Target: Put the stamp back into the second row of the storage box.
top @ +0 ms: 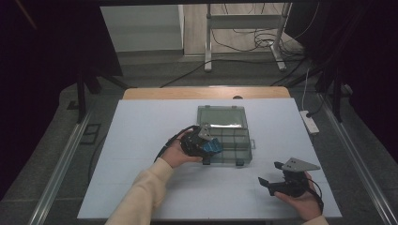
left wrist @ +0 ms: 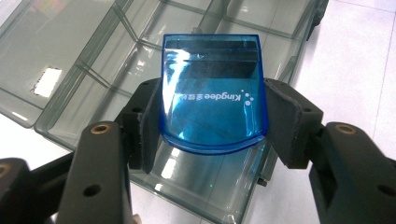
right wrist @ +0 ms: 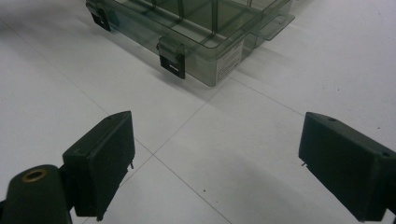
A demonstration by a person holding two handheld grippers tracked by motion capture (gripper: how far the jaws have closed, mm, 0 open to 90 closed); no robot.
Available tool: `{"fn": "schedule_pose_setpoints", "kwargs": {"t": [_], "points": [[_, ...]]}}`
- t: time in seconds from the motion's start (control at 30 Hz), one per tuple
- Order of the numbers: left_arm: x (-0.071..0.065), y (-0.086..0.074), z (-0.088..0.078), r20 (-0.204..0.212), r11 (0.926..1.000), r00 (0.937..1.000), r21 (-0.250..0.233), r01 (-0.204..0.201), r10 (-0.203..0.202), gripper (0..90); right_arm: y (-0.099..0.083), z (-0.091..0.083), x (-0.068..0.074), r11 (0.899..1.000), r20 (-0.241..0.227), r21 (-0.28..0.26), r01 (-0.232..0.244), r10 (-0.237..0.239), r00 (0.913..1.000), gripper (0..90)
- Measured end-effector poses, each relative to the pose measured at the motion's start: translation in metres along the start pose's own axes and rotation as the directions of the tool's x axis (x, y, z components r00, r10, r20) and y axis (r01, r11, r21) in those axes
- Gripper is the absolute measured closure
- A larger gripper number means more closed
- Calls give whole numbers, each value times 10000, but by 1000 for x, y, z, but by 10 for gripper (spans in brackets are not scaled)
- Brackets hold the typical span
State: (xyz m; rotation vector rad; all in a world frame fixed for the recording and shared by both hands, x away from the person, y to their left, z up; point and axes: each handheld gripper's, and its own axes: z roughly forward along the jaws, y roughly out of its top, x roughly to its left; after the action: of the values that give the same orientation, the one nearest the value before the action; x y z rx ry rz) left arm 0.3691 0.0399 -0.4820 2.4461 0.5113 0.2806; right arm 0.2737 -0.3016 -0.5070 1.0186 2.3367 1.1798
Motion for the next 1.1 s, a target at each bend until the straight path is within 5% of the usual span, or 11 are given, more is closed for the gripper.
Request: {"fn": "schedule_pose_setpoints", "kwargs": {"t": [0.1,0.33,0.87,1.1], "points": [[0,0,0,-12,9999,10000,-157,8,-8,407,0,0,0,10000,3,3,-3,3,10000,108],[0,1,-1,259,9993,9992,-209,318,-312,209,0,0,0,10000,-18,45,7,-7,10000,108],[-6,-1,-9,224,9955,9970,-578,756,-744,189,0,0,-1,10000,5,25,-28,28,10000,108],[-12,-7,-26,72,9856,9923,-1153,1239,-1239,183,-1,-1,0,10000,46,-1,-38,38,10000,108]]}}
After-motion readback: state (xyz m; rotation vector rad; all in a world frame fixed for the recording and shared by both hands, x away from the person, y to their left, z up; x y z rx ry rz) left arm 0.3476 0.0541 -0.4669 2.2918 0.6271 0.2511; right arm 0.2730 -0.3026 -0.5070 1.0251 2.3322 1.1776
